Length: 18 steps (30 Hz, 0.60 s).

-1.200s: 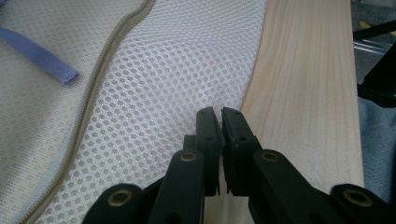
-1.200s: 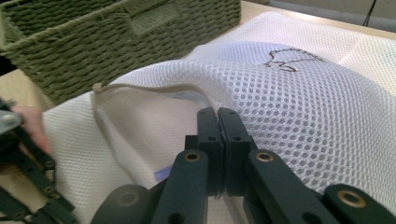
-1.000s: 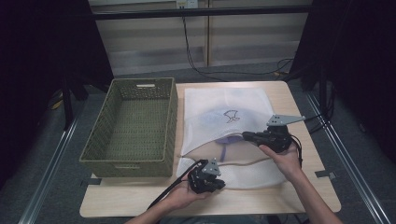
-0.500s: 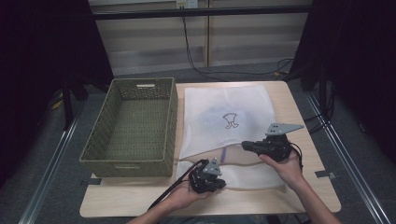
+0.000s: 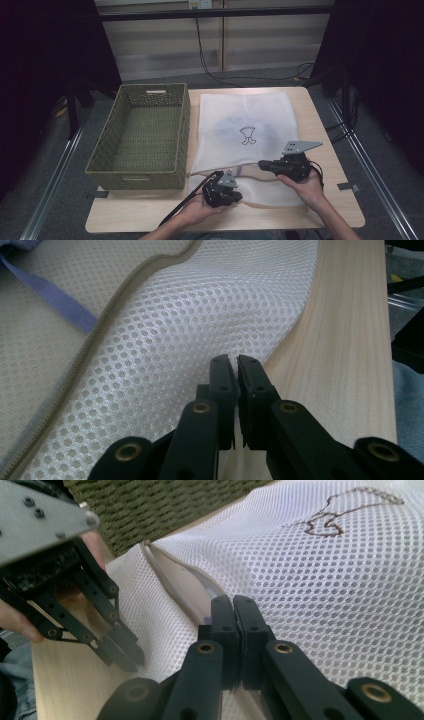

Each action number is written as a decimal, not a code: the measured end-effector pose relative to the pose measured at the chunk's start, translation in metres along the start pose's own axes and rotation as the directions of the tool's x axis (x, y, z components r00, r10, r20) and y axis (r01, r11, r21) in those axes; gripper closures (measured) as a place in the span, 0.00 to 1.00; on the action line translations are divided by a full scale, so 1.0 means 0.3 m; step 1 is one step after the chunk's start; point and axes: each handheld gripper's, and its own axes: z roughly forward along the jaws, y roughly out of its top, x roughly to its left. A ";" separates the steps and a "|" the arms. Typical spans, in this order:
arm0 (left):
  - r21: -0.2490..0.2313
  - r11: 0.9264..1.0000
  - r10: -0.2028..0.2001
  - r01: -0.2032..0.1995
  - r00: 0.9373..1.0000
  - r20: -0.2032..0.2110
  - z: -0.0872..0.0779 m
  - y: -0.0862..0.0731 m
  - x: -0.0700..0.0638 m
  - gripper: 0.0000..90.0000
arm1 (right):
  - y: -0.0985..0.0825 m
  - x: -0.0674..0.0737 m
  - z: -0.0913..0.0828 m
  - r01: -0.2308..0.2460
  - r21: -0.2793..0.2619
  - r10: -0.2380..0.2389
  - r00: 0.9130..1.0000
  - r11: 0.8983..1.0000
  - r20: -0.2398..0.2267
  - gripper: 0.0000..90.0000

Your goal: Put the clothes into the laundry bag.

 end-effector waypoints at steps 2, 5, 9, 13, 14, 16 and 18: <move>-0.018 1.000 0.001 -0.001 1.000 0.000 0.005 0.000 -0.003 0.96 | -0.011 -0.002 0.007 -0.006 0.008 0.006 1.000 1.000 0.001 0.99; -0.009 1.000 0.006 -0.006 1.000 -0.005 0.005 0.003 -0.005 0.96 | -0.025 0.002 0.015 -0.002 0.026 0.002 1.000 1.000 0.004 0.99; -0.022 1.000 0.004 -0.004 1.000 -0.008 0.008 0.000 -0.009 0.95 | -0.039 0.006 0.019 -0.005 0.036 0.005 1.000 0.999 0.005 0.98; -0.002 1.000 0.006 -0.006 1.000 -0.007 0.004 0.003 -0.007 0.95 | -0.052 0.001 0.035 -0.007 0.061 0.007 1.000 0.998 0.004 0.98; -0.013 1.000 0.000 -0.001 1.000 -0.007 0.006 0.002 -0.008 0.95 | -0.054 0.000 0.039 -0.008 0.062 0.007 1.000 0.998 0.005 0.98; -0.003 1.000 0.003 -0.003 1.000 -0.010 0.005 0.004 -0.010 0.95 | -0.063 -0.003 0.048 -0.008 0.076 0.008 1.000 0.997 0.005 0.98; -0.006 1.000 0.006 -0.006 1.000 -0.009 0.006 0.004 -0.010 0.95 | -0.073 -0.003 0.058 -0.006 0.096 0.006 1.000 0.995 0.007 0.98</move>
